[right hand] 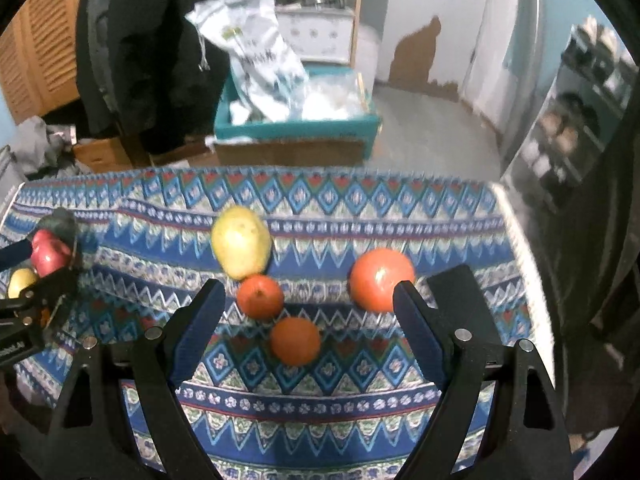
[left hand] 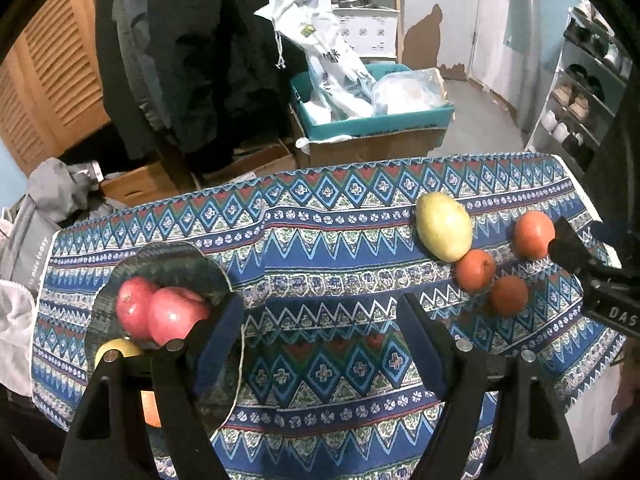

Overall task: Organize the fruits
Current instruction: 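Grasp the yellow-green pear with the left gripper while the right gripper grasps an orange, then lift the pear with the left gripper and the orange with the right gripper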

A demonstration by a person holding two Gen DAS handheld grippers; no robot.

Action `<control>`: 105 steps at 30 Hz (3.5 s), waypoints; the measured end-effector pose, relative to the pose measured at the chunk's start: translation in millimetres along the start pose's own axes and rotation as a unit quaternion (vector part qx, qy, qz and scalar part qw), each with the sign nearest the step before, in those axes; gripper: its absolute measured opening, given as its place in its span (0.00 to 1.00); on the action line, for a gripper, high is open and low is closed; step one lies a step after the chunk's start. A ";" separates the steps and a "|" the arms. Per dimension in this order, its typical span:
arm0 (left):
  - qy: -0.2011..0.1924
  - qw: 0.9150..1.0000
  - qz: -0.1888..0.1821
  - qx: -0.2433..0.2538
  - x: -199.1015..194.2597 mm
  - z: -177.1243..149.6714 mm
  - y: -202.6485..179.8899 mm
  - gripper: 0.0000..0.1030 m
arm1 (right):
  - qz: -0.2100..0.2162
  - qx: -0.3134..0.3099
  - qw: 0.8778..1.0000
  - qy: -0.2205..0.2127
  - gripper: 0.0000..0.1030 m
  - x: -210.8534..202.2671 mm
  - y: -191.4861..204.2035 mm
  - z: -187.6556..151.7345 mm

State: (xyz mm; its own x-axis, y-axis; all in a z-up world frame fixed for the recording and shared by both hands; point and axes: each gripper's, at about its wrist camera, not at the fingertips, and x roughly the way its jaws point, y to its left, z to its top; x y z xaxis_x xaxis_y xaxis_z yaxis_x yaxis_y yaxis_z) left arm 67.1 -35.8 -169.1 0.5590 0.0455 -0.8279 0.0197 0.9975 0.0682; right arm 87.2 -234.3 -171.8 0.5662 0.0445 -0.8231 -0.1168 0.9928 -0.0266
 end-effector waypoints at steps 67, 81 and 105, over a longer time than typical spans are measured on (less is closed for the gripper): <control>0.062 0.997 -0.037 0.030 104.5 67.9 -104.1 0.78 | -0.016 -0.030 0.999 0.032 0.44 71.6 -48.8 30.3; 0.102 0.992 -0.077 0.015 143.1 69.5 -126.9 0.80 | -0.009 -0.021 0.999 0.031 0.44 84.4 -48.7 22.7; 0.052 0.995 -0.072 0.052 104.5 60.7 -101.7 0.64 | -0.021 -0.038 0.999 0.007 0.44 67.6 -34.1 24.2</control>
State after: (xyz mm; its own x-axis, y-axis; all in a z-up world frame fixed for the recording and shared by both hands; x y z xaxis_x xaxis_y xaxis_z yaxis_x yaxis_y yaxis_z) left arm 173.9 -135.9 -228.7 0.4558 -0.0861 -0.8859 0.1819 0.9833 -0.0019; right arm 149.1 -262.4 -212.9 0.5598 0.0010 -0.8287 -0.1557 0.9823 -0.1040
